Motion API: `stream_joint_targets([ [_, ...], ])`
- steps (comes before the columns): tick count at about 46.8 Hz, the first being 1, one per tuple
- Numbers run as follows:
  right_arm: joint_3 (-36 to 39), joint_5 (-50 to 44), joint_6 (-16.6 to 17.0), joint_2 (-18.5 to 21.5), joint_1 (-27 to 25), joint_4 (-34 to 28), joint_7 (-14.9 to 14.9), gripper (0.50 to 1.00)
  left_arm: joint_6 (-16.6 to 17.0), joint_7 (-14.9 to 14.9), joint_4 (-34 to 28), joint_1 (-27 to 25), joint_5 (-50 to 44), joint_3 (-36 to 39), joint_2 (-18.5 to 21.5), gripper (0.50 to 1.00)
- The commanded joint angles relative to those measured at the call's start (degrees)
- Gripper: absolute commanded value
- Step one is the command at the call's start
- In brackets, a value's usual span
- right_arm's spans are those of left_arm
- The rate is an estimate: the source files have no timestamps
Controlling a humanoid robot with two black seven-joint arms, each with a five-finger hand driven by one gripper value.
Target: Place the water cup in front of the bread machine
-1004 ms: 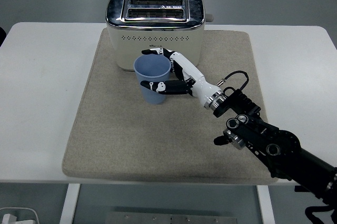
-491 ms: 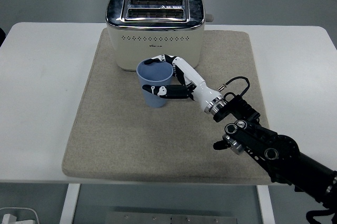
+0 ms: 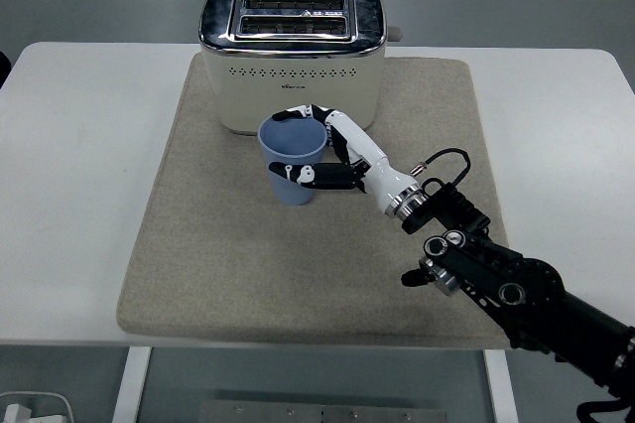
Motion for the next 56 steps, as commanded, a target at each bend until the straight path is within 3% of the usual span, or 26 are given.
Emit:
stream_joint_targets([
  [1, 0.1, 0.0, 0.0, 0.0, -0.1, 0.0, 0.4, 0.787, 0.0, 0.0, 0.0, 0.0, 0.0, 0.0, 0.0, 1.0],
  [6, 0.1, 0.0, 0.0, 0.0, -0.4, 0.0, 1.9, 0.799, 0.0, 0.0, 0.0, 0.0, 0.0, 0.0, 0.0, 1.0],
  [20, 0.3, 0.2, 0.0, 0.0, -1.0, 0.1, 1.9, 0.862, 0.0, 0.0, 0.0, 0.0, 0.0, 0.0, 0.0, 1.0],
  [28, 0.5, 0.4, 0.1, 0.0, -1.1, 0.0, 2.0, 0.923, 0.0, 0.0, 0.0, 0.0, 0.0, 0.0, 0.0, 1.0],
  [56, 1.0, 0.5, 0.2, 0.0, -1.1, 1.0, 2.1, 0.926, 0.0, 0.0, 0.0, 0.0, 0.0, 0.0, 0.0, 1.0],
])
